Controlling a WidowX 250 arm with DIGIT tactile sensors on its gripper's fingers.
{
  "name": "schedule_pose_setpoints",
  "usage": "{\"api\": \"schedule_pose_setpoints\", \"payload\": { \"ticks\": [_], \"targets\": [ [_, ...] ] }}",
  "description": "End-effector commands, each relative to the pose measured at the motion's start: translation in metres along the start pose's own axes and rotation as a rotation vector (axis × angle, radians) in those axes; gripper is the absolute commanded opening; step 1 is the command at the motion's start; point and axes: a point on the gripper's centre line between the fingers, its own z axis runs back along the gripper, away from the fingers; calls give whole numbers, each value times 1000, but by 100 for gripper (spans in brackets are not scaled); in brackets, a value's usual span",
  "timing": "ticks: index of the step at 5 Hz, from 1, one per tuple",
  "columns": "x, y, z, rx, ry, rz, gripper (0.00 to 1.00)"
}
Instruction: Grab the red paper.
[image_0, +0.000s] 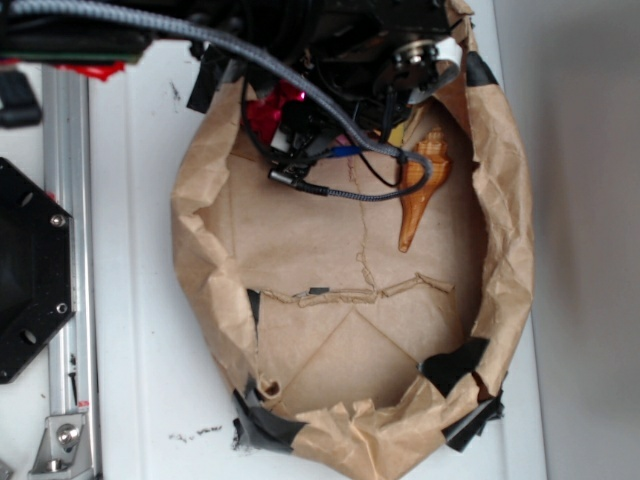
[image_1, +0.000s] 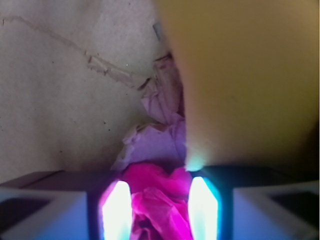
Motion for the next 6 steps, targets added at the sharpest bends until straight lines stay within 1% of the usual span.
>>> {"api": "schedule_pose_setpoints", "payload": {
  "ticks": [1,2,3,4,5,6],
  "targets": [
    [0,12,23,34,-74,45,0],
    [6,-16,61,-27,-193,53,0],
    [14,-58,115,-74,-329,180,0],
    [11,-75,167,-104,-372,231,0],
    [14,-82,179,-85,-402,278,0],
    [12,-87,176,-67,-439,267,0]
  ]
}}
